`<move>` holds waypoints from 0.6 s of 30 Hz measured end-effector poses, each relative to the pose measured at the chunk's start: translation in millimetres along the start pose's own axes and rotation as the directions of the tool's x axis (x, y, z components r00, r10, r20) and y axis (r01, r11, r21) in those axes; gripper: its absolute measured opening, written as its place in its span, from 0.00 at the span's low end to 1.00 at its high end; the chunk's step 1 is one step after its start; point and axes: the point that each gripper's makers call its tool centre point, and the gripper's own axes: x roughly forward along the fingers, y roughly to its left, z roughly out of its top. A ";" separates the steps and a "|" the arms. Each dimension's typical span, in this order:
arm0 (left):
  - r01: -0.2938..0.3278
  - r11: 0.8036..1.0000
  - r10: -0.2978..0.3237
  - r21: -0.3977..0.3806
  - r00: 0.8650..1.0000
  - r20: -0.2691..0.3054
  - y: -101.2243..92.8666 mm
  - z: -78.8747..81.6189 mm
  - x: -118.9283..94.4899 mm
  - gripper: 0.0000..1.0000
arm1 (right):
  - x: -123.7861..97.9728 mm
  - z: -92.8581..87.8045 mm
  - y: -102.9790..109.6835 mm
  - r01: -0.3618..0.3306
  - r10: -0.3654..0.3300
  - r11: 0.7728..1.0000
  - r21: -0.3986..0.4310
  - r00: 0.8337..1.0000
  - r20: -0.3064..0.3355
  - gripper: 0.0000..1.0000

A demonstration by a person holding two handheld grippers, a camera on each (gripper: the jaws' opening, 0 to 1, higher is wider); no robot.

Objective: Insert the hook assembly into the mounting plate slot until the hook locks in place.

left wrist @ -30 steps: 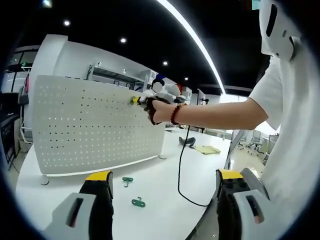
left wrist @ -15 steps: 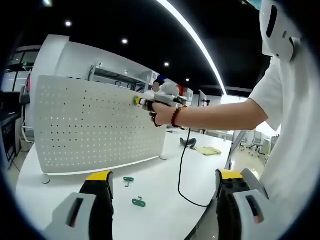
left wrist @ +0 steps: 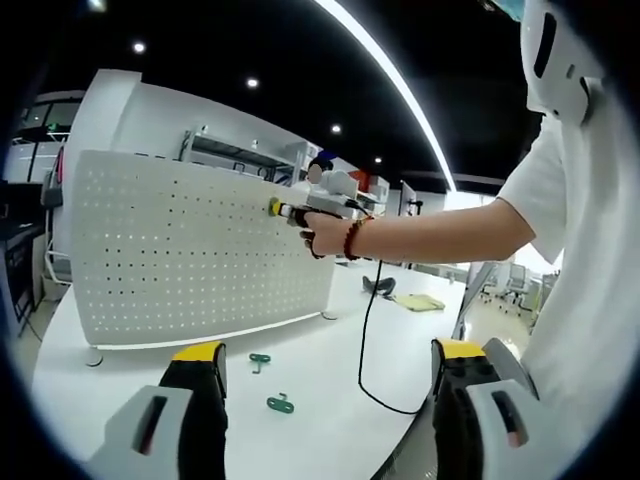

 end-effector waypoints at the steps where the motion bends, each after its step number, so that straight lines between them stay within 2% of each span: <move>1: 0.000 1.000 0.000 0.002 1.000 -0.001 -0.2 -0.2 0.2 0.86 | 1.5 1.1 -1.1 -0.004 0.004 1.000 0.009 1.000 0.000 0.00; 4: 0.003 1.000 -0.003 -0.001 1.000 0.002 -1.1 0.1 0.9 0.86 | 2.1 1.0 -0.7 0.000 0.000 1.000 -0.029 1.000 -0.010 0.01; 7: 0.003 1.000 -0.003 0.001 1.000 0.001 -1.0 -0.5 0.6 0.86 | 1.7 2.0 -2.1 -0.005 0.005 1.000 0.000 1.000 -0.017 0.01; 10: 0.004 1.000 -0.004 -0.002 1.000 0.003 -1.1 -0.1 0.5 0.86 | 0.4 2.3 -0.8 -0.015 0.014 1.000 -0.005 1.000 -0.018 0.02; 13: 0.006 1.000 -0.006 0.001 1.000 0.005 -1.2 0.8 0.7 0.86 | 0.2 3.5 0.2 -0.024 0.024 1.000 0.003 1.000 -0.011 0.07; 18: 0.015 1.000 -0.015 0.009 1.000 0.005 -3.3 2.0 1.6 0.86 | -5.4 0.0 3.3 -0.041 0.041 0.999 0.010 0.999 -0.032 0.07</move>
